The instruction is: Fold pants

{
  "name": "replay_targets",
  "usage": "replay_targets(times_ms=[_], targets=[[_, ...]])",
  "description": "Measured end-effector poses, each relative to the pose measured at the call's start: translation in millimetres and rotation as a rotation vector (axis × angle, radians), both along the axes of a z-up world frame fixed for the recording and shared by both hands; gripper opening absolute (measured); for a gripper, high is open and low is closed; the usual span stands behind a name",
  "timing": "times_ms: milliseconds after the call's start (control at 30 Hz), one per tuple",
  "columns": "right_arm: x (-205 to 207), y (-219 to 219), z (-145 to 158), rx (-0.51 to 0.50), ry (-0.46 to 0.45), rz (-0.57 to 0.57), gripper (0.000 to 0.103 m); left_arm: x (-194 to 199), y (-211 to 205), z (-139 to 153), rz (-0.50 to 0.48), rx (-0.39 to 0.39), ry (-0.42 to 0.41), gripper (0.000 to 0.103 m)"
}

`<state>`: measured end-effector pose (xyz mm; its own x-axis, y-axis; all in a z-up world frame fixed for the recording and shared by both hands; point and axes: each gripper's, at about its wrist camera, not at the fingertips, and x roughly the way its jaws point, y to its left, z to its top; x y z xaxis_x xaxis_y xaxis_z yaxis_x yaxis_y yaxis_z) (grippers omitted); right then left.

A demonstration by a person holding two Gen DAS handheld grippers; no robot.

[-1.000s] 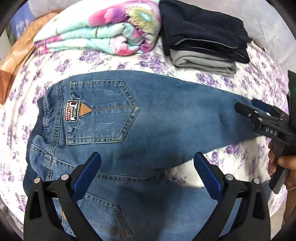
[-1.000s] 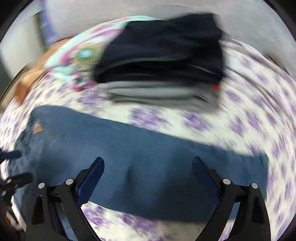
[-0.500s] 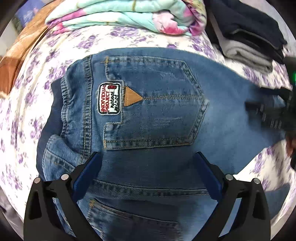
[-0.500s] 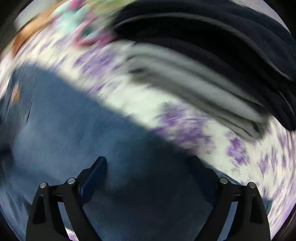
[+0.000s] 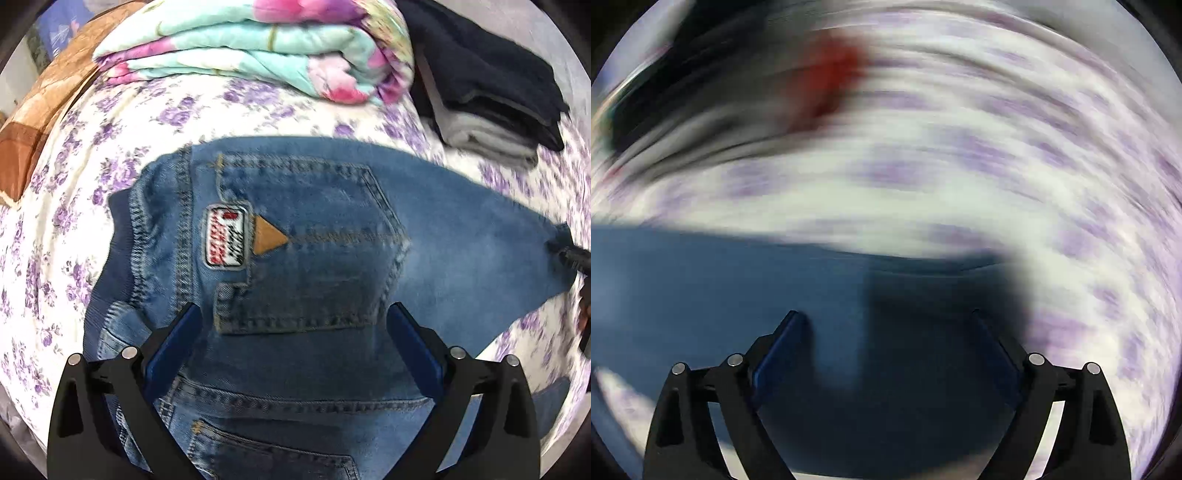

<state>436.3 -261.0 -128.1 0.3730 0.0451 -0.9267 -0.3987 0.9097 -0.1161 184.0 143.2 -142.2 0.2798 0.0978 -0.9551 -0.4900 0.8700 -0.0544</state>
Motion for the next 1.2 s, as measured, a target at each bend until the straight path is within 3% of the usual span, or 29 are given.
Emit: replay_targets(times_ms=[67,133,200,300,400,533,600,733,833,933,1033,1133,1200], targets=[[15.5,-56.2,8.7,0.033,0.000,-0.273,0.098,2.7,-8.2,-4.7,-0.007,0.002,0.025,0.098],[3.6,-65.8,30.0,0.078,-0.075,-0.305,0.098,3.7,-19.2,-0.2,-0.027,-0.009,0.009,0.098],[-22.3,-46.1,46.1,0.155,-0.087,-0.160,0.098,3.3,-31.1,5.8,-0.058,0.006,-0.006,0.098],[-59.1,-9.2,52.8,0.237,-0.024,0.039,0.098,1.7,-43.4,11.8,-0.112,0.047,-0.001,0.098],[-109.1,26.2,52.1,0.350,0.180,0.255,0.098,-4.7,-58.2,20.2,-0.183,0.077,0.019,0.098],[-201.6,48.3,50.2,0.437,0.310,0.414,0.097,-35.0,-84.6,26.5,-0.244,-0.008,-0.014,0.098],[-237.7,44.6,32.1,0.379,0.413,0.463,0.096,-49.7,-100.0,15.8,-0.266,-0.063,0.006,0.098],[-250.4,-16.2,9.7,0.219,0.411,0.335,0.096,-80.3,-116.5,-11.7,-0.208,-0.075,0.093,0.098],[-228.4,-95.4,12.6,0.064,0.326,0.110,0.097,-95.4,-125.1,-10.9,-0.233,0.026,0.129,0.098],[-202.8,-148.6,23.9,-0.021,0.250,-0.144,0.096,-107.6,-99.6,-5.5,-0.104,0.042,0.154,0.098],[-201.6,-109.5,45.9,0.085,0.200,-0.068,0.096,-104.2,-92.2,10.7,-0.023,0.035,0.097,0.098],[-219.6,-28.6,41.6,0.195,0.259,0.133,0.099,-87.3,-119.0,11.4,-0.174,-0.018,0.096,0.098],[-232.8,16.8,19.4,0.183,0.347,0.216,0.099,-84.1,-118.1,2.7,-0.193,0.048,0.129,0.098]])
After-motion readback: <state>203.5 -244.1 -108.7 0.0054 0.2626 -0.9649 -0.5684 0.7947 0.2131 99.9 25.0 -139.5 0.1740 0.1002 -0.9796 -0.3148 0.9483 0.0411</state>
